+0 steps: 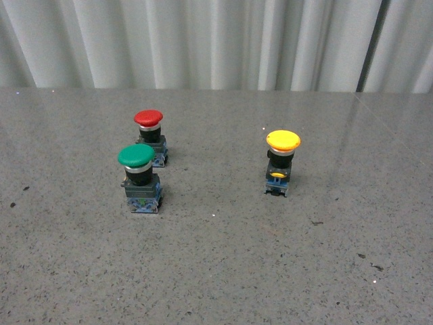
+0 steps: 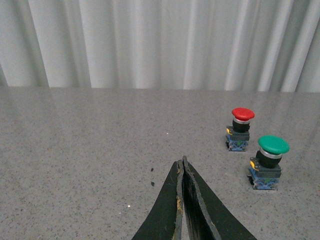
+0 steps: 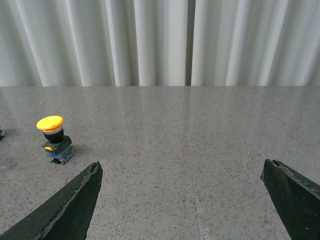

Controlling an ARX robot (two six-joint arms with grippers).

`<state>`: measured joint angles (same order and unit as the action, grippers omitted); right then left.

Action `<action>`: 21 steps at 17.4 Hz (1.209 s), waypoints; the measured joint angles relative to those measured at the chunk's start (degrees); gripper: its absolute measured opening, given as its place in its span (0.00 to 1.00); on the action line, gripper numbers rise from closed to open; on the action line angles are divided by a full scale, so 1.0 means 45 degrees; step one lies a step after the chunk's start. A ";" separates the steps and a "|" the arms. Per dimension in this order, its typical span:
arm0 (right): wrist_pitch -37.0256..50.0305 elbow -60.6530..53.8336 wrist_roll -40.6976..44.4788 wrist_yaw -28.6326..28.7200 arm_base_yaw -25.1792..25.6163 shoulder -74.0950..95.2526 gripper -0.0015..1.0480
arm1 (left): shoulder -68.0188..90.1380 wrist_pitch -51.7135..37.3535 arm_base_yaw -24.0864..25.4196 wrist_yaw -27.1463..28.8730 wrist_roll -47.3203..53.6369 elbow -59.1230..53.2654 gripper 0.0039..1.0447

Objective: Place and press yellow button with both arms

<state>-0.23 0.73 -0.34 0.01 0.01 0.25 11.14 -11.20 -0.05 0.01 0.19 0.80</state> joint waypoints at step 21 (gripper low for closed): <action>0.0005 0.0000 0.0000 0.0000 0.0000 0.0000 0.94 | -0.2346 0.2540 0.0000 0.0000 -0.0010 0.0010 0.94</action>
<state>-0.21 0.73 -0.34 0.01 0.01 0.25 0.58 0.23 -0.05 0.01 0.14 0.84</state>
